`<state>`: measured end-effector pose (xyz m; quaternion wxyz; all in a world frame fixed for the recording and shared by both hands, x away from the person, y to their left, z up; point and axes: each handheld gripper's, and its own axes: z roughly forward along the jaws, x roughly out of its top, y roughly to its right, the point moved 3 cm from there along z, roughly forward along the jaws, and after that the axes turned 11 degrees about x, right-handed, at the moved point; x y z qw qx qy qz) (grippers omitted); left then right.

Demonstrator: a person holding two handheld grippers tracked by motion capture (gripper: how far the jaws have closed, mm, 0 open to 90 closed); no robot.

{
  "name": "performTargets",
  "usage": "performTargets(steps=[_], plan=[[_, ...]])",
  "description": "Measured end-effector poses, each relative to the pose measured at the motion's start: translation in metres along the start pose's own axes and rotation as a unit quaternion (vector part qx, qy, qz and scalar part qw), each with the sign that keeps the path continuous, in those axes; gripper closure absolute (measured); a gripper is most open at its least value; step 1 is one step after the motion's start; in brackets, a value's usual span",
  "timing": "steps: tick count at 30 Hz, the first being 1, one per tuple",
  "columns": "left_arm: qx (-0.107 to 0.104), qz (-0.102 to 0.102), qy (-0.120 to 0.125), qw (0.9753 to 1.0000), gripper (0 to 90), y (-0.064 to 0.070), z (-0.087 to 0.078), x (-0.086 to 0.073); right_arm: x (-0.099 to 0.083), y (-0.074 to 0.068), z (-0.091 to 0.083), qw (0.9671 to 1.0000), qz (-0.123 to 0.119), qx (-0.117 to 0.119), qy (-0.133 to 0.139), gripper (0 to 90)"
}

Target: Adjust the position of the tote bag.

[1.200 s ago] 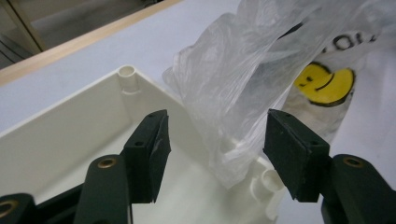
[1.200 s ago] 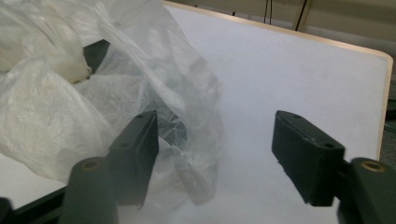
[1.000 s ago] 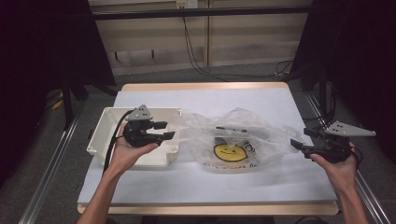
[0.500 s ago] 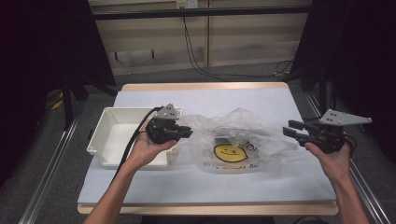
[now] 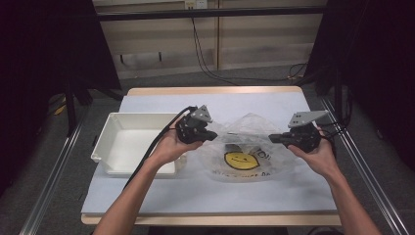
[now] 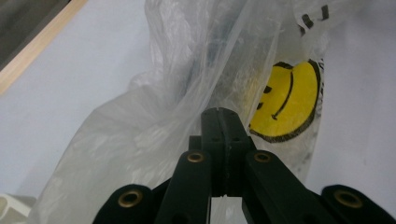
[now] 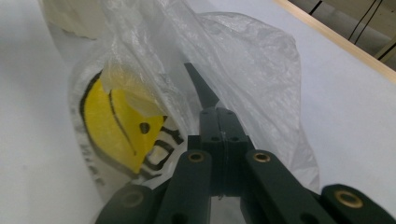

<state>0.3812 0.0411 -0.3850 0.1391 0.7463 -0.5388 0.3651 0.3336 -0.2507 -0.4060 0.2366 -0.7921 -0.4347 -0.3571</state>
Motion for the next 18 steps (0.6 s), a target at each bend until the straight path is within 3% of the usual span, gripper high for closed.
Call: performTargets(steps=[5,7,12,15,18], plan=[[0.005,0.005,-0.009,0.9999,90.0,-0.005,0.011,0.011,0.008,0.008,0.015,0.9998,-0.002,0.006,-0.019,90.0],[0.007,-0.002,-0.015,0.9999,90.0,-0.008,0.019,0.014,0.010,0.010,0.022,0.9994,-0.004,0.004,-0.034,90.0],[0.001,0.018,-0.038,0.9991,90.0,-0.004,0.033,0.022,0.008,0.013,0.039,0.9968,-0.002,0.027,-0.075,90.0],[0.003,0.046,-0.063,0.9970,90.0,0.001,0.043,0.025,0.006,0.009,0.047,0.9939,-0.012,0.049,-0.098,90.0],[0.002,0.054,-0.080,0.9953,90.0,0.002,0.053,0.027,0.006,0.003,0.053,0.9917,-0.020,0.058,-0.113,90.0]])
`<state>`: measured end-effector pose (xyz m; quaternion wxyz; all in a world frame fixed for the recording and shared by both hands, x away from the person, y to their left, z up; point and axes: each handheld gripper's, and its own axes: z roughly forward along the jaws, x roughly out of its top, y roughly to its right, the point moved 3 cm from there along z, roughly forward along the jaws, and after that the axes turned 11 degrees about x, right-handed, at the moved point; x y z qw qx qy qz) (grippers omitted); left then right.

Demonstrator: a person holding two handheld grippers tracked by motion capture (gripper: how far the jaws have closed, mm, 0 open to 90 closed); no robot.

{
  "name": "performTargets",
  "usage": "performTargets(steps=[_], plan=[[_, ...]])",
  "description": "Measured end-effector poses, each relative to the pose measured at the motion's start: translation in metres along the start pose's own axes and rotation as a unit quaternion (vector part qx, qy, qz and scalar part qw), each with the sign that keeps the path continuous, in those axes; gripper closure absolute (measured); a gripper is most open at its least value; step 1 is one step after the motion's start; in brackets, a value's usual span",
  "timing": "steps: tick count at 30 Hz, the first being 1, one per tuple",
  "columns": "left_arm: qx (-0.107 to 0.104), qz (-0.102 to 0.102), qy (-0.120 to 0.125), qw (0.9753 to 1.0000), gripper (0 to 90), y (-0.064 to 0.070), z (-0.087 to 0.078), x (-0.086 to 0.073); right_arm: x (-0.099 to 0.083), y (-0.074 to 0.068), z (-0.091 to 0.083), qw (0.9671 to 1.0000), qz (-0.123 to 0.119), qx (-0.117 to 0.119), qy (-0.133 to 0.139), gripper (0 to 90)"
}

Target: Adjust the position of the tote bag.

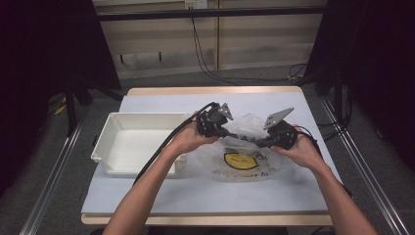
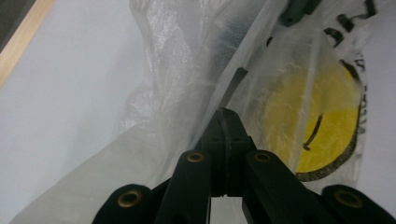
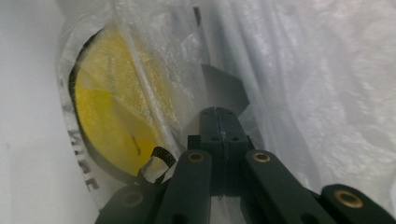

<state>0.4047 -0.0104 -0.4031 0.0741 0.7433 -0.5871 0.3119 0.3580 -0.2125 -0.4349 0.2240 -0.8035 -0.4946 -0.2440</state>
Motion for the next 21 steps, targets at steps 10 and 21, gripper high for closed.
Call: performTargets(steps=[10,21], plan=[[-0.021,0.021,-0.045,0.9986,90.0,0.009,0.027,0.000,0.016,0.012,0.004,0.9999,0.007,-0.010,0.008,90.0],[-0.016,0.003,-0.074,0.9971,90.0,0.006,0.030,-0.016,0.008,0.012,0.008,0.9963,-0.008,-0.068,-0.052,90.0]])
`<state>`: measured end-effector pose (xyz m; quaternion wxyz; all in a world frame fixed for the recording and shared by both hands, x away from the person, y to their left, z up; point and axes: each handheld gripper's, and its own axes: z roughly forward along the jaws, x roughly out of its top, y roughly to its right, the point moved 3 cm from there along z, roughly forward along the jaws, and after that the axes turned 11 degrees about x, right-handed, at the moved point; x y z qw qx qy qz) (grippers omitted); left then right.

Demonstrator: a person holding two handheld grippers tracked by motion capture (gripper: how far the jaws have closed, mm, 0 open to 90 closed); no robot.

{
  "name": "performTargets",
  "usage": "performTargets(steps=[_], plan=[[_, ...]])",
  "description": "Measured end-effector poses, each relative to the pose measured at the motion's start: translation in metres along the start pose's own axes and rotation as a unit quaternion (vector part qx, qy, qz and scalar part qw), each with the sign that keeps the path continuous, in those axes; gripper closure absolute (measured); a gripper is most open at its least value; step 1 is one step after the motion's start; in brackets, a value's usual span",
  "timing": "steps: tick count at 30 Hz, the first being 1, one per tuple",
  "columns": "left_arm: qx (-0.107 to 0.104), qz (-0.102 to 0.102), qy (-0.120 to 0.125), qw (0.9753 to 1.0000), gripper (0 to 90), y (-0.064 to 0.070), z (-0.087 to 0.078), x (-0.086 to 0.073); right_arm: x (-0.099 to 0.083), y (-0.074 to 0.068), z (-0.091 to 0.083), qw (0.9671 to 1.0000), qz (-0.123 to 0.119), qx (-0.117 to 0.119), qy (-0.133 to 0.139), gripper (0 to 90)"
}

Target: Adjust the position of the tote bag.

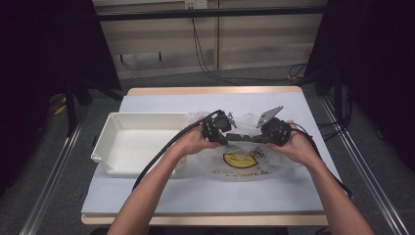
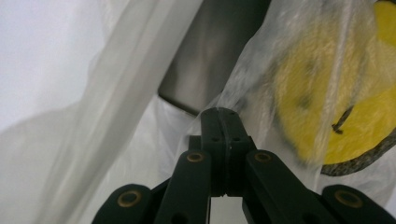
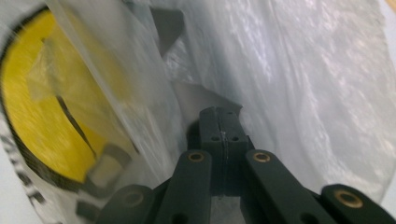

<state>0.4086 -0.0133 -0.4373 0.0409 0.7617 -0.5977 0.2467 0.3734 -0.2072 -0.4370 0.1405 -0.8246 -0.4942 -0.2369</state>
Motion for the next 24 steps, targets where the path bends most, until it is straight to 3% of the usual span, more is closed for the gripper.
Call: performTargets(steps=[5,9,24], plan=[[0.001,0.003,-0.012,0.9999,90.0,-0.003,0.001,-0.010,-0.010,0.002,-0.006,0.9999,0.004,-0.009,-0.005,90.0],[-0.003,-0.008,-0.017,0.9998,90.0,-0.006,0.003,-0.018,-0.021,0.004,-0.013,0.9997,0.014,-0.018,-0.003,90.0],[-0.005,-0.011,-0.032,0.9994,90.0,-0.004,0.010,-0.025,-0.060,0.012,-0.035,0.9973,0.044,-0.057,-0.016,90.0]])
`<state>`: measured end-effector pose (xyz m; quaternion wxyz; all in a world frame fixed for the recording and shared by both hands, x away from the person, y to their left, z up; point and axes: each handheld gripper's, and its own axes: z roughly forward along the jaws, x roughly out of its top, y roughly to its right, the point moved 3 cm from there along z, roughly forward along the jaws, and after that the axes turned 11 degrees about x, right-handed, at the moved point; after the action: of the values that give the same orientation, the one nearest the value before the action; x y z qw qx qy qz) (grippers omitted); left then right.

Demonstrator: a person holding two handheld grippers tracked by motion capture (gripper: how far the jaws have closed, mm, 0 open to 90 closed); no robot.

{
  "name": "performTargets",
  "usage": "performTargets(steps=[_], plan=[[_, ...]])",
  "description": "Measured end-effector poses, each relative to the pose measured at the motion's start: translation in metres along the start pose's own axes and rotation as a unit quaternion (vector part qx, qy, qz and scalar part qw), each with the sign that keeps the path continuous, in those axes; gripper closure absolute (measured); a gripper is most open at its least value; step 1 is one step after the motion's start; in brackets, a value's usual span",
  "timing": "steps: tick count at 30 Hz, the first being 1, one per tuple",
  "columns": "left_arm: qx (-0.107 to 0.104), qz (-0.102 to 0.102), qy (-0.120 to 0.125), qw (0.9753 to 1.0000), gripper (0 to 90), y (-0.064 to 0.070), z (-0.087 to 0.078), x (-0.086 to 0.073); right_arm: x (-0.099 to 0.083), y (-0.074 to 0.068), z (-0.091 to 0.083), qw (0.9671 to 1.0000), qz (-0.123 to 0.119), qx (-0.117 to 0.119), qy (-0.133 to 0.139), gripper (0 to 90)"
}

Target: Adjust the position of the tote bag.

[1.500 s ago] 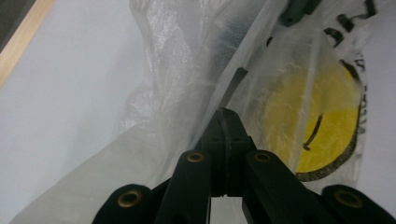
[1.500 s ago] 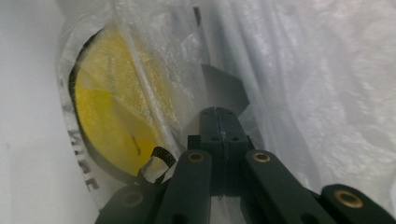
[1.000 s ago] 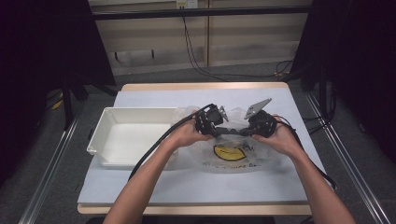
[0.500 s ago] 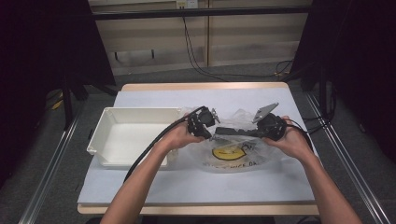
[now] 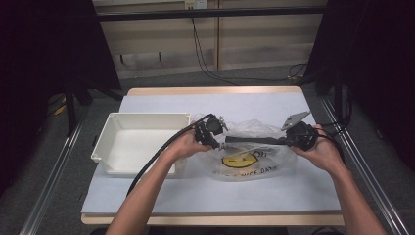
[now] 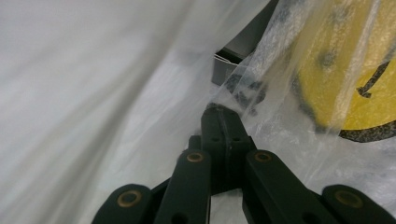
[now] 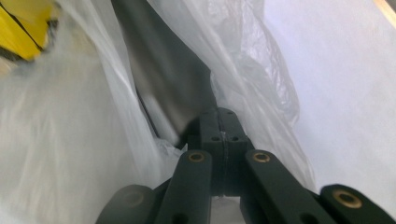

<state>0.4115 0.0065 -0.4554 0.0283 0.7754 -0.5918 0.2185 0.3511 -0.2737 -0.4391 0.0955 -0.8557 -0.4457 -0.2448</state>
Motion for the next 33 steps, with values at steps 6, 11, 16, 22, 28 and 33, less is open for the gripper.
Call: performTargets(steps=[6,11,16,22,28,33], plan=[[0.010,-0.007,-0.014,0.9998,90.0,0.002,0.004,-0.001,-0.013,0.002,0.002,0.9999,0.014,-0.005,-0.008,90.0],[0.023,0.001,-0.038,0.9990,90.0,0.001,0.008,0.001,-0.024,0.007,0.004,0.9996,0.020,-0.014,-0.015,90.0],[0.031,0.014,-0.067,0.9972,90.0,-0.001,0.016,-0.001,-0.033,0.010,0.010,0.9987,0.027,-0.020,-0.038,90.0],[0.043,0.022,-0.102,0.9936,90.0,-0.002,0.023,-0.002,-0.048,0.015,0.020,0.9985,0.042,-0.010,-0.034,90.0],[0.044,0.030,-0.115,0.9919,90.0,-0.001,0.025,-0.002,-0.064,0.017,0.020,0.9974,0.058,-0.017,-0.038,90.0],[0.043,0.033,-0.126,0.9905,90.0,-0.002,0.025,-0.002,-0.073,0.023,0.015,0.9967,0.072,-0.017,-0.032,90.0]])
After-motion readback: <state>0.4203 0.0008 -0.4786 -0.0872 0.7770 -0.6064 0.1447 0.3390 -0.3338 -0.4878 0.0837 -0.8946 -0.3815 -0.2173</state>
